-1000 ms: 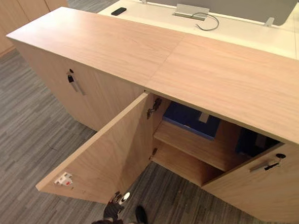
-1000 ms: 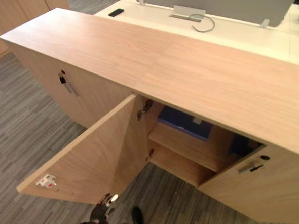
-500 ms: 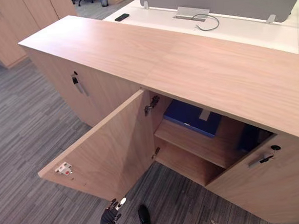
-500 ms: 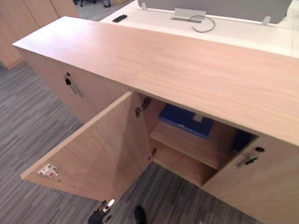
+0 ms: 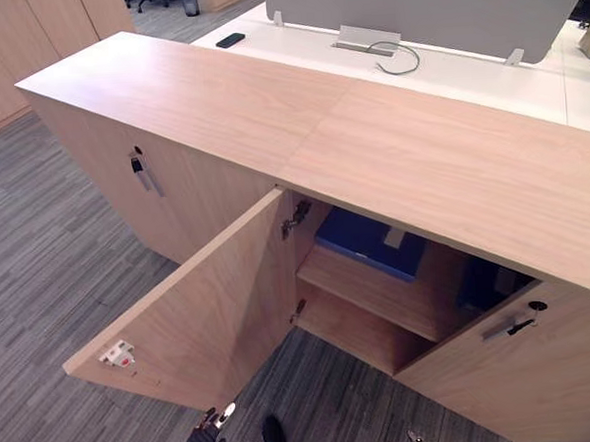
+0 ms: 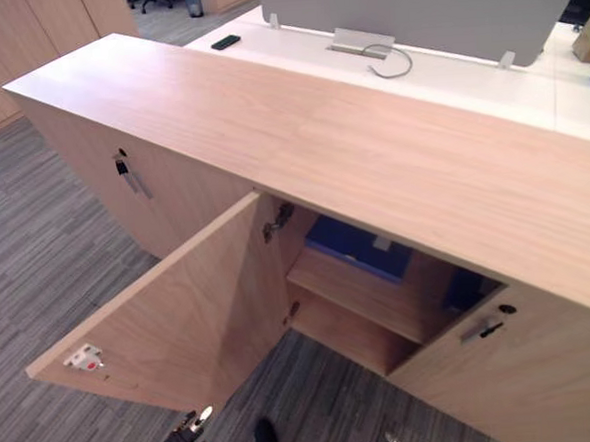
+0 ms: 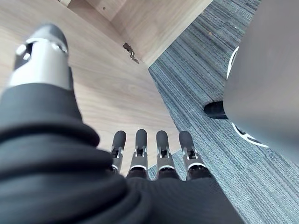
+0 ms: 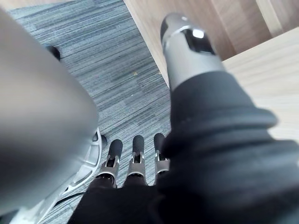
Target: Walk over to the cabinet, pick up the folder, carry it to the office cabinet, place the folder inside the office cabinet, then close the office cabinet door
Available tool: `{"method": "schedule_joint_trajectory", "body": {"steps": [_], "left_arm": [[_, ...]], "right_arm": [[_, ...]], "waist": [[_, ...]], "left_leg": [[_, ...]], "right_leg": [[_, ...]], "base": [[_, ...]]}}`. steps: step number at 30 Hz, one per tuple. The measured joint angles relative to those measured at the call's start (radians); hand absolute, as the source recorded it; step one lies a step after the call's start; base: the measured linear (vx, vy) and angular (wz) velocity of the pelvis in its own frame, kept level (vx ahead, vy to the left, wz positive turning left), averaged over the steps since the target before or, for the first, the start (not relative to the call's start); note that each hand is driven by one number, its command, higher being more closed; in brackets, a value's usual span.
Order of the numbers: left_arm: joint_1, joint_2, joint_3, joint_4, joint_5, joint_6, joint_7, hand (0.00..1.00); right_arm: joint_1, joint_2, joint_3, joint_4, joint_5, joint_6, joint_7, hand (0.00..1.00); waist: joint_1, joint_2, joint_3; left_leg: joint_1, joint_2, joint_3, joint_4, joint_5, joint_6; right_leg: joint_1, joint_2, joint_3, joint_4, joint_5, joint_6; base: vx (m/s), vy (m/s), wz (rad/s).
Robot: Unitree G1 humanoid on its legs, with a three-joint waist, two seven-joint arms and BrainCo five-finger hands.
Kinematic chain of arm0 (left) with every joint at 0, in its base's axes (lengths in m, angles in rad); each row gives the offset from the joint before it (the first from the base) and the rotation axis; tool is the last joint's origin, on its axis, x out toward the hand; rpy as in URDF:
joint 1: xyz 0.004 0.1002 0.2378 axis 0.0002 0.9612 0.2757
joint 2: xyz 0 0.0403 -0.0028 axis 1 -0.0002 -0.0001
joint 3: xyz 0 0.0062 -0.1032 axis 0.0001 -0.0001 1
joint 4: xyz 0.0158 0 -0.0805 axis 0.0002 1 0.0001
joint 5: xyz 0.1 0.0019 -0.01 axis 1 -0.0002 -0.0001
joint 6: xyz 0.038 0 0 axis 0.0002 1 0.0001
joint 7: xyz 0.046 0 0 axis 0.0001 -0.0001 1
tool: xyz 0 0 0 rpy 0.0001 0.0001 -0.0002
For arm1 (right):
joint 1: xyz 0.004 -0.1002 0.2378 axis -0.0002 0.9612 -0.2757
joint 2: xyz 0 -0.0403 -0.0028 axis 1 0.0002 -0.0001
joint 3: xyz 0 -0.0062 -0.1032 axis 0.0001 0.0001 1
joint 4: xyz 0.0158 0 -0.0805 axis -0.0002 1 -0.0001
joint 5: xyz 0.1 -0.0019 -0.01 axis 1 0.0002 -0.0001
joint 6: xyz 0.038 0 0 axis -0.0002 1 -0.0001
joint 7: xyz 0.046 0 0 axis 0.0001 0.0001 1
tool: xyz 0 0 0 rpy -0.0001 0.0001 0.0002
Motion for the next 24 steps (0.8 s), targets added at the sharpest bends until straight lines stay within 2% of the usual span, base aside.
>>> {"method": "schedule_joint_trajectory", "body": {"steps": [1, 3, 4, 5, 7, 9, 11, 12, 13, 16, 20, 23, 24], "left_arm": [[-0.013, -0.002, -0.009, 0.024, 0.001, 0.000, 0.003, 0.00], [-0.020, 0.003, -0.036, 0.040, 0.028, -0.001, 0.015, 0.00], [-0.029, 0.010, -0.058, 0.046, 0.043, -0.001, 0.029, 0.00], [-0.035, 0.011, -0.062, 0.050, 0.046, -0.003, 0.036, 0.00], [-0.037, 0.012, -0.064, 0.061, 0.044, -0.015, 0.051, 0.00], [-0.033, 0.014, -0.057, 0.061, 0.041, -0.017, 0.059, 0.00], [-0.033, 0.018, -0.049, 0.062, 0.039, -0.018, 0.066, 0.00], [-0.034, 0.029, -0.046, 0.062, 0.036, -0.019, 0.071, 0.00], [-0.036, 0.024, -0.046, 0.076, 0.036, -0.020, 0.075, 0.00], [-0.032, 0.009, -0.047, 0.084, 0.037, -0.023, 0.078, 0.00], [-0.036, 0.014, -0.071, 0.079, 0.035, -0.022, 0.077, 0.00], [-0.035, 0.028, -0.101, 0.017, 0.029, -0.015, 0.074, 0.00], [-0.031, 0.031, -0.106, 0.002, 0.028, -0.012, 0.074, 0.00]], "right_arm": [[0.006, -0.004, 0.005, -0.001, 0.000, 0.000, 0.000, 0.00], [0.016, -0.010, 0.004, -0.024, 0.001, -0.012, 0.000, 0.00], [0.023, -0.012, 0.004, -0.026, 0.001, -0.013, 0.001, 0.00], [0.028, -0.009, 0.004, -0.026, 0.001, -0.011, 0.001, 0.00], [0.035, 0.004, -0.017, -0.017, 0.002, -0.004, 0.000, 0.00], [0.035, 0.003, -0.018, -0.002, -0.001, 0.000, 0.000, 0.00], [0.030, 0.004, -0.018, 0.021, -0.001, 0.000, 0.000, 0.00], [0.027, 0.009, -0.018, 0.039, -0.003, 0.003, 0.000, 0.00], [0.023, 0.003, -0.028, 0.051, -0.003, 0.004, 0.000, 0.00], [0.017, -0.009, -0.054, 0.057, -0.004, 0.000, 0.000, 0.00], [0.012, -0.013, -0.055, 0.065, -0.025, -0.001, 0.000, 0.00], [-0.007, -0.019, -0.057, 0.065, -0.041, -0.003, -0.002, 0.00], [-0.011, -0.019, -0.058, 0.065, -0.041, -0.003, -0.002, 0.00]], "waist": [[-0.011, 0.005, -0.002], [-0.026, 0.020, -0.010], [-0.027, 0.021, -0.013], [-0.026, 0.018, -0.015], [-0.021, 0.015, -0.020], [-0.018, 0.005, -0.033], [-0.007, -0.017, -0.047], [0.001, -0.037, -0.053], [0.003, -0.035, -0.065], [0.004, -0.008, -0.065], [0.003, -0.006, -0.052], [0.005, -0.009, -0.016], [0.008, -0.010, -0.012]], "left_leg": [[-0.006, -0.003, -0.031, 0.001, -0.006, 0.007], [-0.011, 0.003, -0.083, 0.004, -0.006, 0.009], [-0.016, 0.008, -0.116, 0.014, -0.003, 0.012], [-0.021, 0.009, -0.132, 0.019, -0.003, 0.012], [-0.037, 0.005, -0.189, 0.029, 0.002, 0.005], [-0.053, 0.003, -0.224, 0.031, 0.013, -0.012], [-0.063, -0.001, -0.246, 0.031, 0.022, -0.027], [-0.060, -0.014, -0.250, 0.027, 0.029, -0.035], [-0.051, -0.008, -0.258, 0.020, 0.037, -0.047], [-0.020, 0.036, -0.277, 0.004, 0.048, -0.072], [-0.020, 0.063, -0.342, 0.008, 0.061, -0.103], [-0.060, 0.054, -0.393, 0.034, 0.072, -0.105], [-0.075, 0.050, -0.382, 0.049, 0.063, -0.094]], "right_leg": [[-0.021, -0.014, 0.015, 0.070, -0.002, -0.004], [-0.102, -0.042, 0.168, 0.248, 0.004, -0.046], [-0.162, -0.036, 0.312, 0.321, -0.024, -0.054], [-0.173, -0.026, 0.367, 0.322, -0.046, -0.040], [-0.187, -0.011, 0.477, 0.255, -0.092, 0.026], [-0.189, -0.006, 0.480, 0.153, -0.102, 0.045], [-0.190, 0.003, 0.473, 0.058, -0.088, 0.054], [-0.191, 0.005, 0.474, 0.020, -0.047, 0.054], [-0.166, 0.010, 0.466, -0.001, -0.068, 0.080], [-0.128, 0.058, 0.442, -0.025, -0.071, 0.067], [-0.080, 0.105, 0.372, -0.054, -0.072, 0.063], [-0.057, 0.107, 0.301, -0.060, -0.070, 0.060], [-0.059, 0.102, 0.290, -0.059, -0.069, 0.059]], "base": [[-0.02, 0.100, 0.63], [0.00, 0.131, 0.72], [0.02, 0.104, 0.66], [0.04, 0.089, 0.87], [0.04, 0.010, 0.84], [0.01, -0.115, 0.62], [0.00, -0.236, 0.40], [0.01, -0.328, 0.24], [0.02, -0.279, 0.18], [-0.01, -0.237, 0.13], [-0.01, -0.153, 0.43], [-0.01, -0.027, 0.65], [-0.05, 0.050, 0.52]]}}
